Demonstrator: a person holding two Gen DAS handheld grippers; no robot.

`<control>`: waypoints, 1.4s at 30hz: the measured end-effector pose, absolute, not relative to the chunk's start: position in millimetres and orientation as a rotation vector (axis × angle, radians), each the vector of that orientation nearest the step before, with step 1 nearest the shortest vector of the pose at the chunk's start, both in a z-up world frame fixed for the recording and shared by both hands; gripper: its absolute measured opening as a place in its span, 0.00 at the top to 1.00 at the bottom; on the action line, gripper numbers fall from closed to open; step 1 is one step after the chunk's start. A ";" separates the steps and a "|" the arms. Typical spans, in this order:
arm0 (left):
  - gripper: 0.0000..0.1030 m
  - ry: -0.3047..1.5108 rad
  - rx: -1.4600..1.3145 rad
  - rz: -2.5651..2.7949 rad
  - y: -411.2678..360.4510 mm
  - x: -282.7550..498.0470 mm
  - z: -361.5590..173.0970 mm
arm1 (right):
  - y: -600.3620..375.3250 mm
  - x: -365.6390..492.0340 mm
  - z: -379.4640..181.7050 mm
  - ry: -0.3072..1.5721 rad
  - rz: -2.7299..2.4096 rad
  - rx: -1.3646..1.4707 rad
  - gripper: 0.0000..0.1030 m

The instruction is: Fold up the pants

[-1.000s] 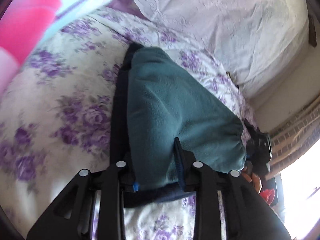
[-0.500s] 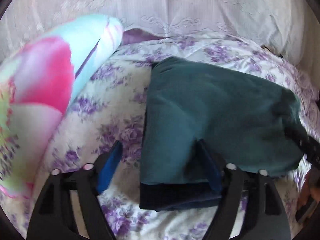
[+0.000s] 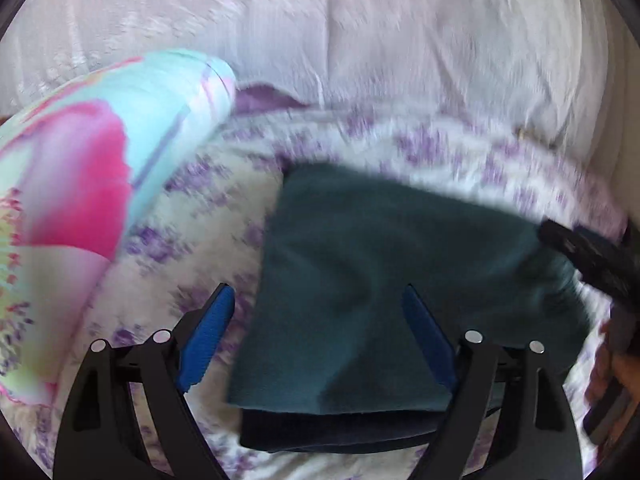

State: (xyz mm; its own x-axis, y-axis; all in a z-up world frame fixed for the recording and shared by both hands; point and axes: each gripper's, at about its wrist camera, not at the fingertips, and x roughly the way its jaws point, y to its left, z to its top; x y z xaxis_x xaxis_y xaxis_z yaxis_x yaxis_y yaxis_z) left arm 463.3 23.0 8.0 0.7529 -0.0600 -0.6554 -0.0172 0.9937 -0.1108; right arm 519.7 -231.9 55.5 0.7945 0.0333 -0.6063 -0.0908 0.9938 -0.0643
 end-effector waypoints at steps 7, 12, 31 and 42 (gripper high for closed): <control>0.18 0.738 -0.128 -0.024 27.7 467.1 -3.3 | -250.7 502.1 43.4 0.637 0.133 0.091 0.06; 0.19 0.681 -0.083 0.022 25.4 452.6 3.9 | -246.4 460.3 46.4 0.578 0.133 0.036 0.04; 0.11 0.560 -0.009 0.072 9.7 328.0 39.8 | -253.7 320.5 62.7 0.461 0.240 0.122 0.03; 0.05 0.561 -0.104 0.070 6.0 225.6 57.2 | -257.1 237.0 72.8 0.416 0.245 0.217 0.03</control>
State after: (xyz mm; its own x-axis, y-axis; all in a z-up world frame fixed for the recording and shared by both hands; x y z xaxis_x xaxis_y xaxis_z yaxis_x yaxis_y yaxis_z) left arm 225.6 6.0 57.2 0.8443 0.0379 -0.5345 -0.0949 0.9923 -0.0795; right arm 237.0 -257.1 72.8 0.8862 0.2781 -0.3705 -0.1900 0.9476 0.2568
